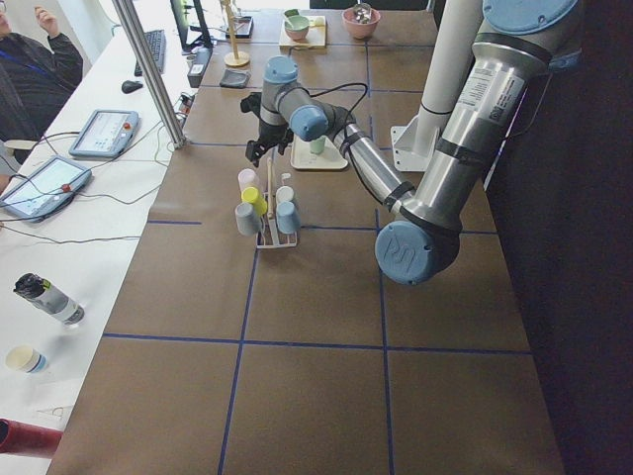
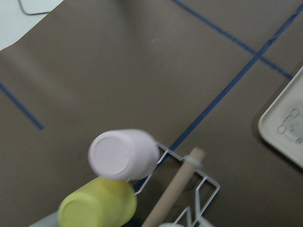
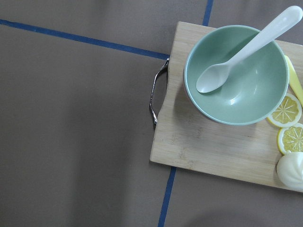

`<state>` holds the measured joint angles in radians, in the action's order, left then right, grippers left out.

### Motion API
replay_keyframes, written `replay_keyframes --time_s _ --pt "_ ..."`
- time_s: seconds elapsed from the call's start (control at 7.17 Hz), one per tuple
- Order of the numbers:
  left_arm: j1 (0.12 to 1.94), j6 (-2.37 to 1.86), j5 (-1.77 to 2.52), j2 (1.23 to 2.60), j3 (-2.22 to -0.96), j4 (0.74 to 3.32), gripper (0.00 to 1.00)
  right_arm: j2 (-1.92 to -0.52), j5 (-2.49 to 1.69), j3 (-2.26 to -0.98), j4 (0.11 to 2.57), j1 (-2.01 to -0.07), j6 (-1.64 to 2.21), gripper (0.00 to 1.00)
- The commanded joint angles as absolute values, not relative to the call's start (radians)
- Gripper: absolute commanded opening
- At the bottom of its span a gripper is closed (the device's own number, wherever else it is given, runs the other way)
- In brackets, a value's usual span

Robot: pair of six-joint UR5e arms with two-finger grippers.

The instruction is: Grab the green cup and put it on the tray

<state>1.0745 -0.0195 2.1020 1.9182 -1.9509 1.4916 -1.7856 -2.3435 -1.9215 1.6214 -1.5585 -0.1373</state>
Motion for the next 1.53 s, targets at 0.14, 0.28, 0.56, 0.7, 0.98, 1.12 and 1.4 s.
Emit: replay_keyframes --time_s 0.14,0.28,0.56,0.7,0.98,1.12,1.4 --pt "1.438 0.055 2.272 1.699 -1.837 1.384 1.0 -1.784 -2.344 -1.922 1.621 -1.559 -0.127 1.0" --pt "1.483 0.057 2.285 1.599 -1.769 1.385 1.0 -1.784 -2.345 -1.924 1.621 -1.559 -0.126 1.0" --pt "1.511 0.054 2.293 1.501 -1.714 1.505 1.0 -1.786 -2.345 -1.922 1.621 -1.559 -0.124 1.0" --pt "1.525 0.048 2.298 1.452 -1.716 1.566 1.0 -1.786 -2.345 -1.922 1.621 -1.559 -0.124 1.0" --pt "1.549 0.051 2.361 1.448 -1.713 1.568 1.0 -1.784 -2.347 -1.922 1.621 -1.559 -0.106 1.0" --pt "1.548 0.051 2.358 1.448 -1.712 1.568 1.0 -1.786 -2.347 -1.922 1.621 -1.559 -0.106 1.0" --pt "1.551 0.041 2.353 1.447 -1.7 1.586 1.0 -1.786 -2.347 -1.919 1.621 -1.559 -0.107 1.0"
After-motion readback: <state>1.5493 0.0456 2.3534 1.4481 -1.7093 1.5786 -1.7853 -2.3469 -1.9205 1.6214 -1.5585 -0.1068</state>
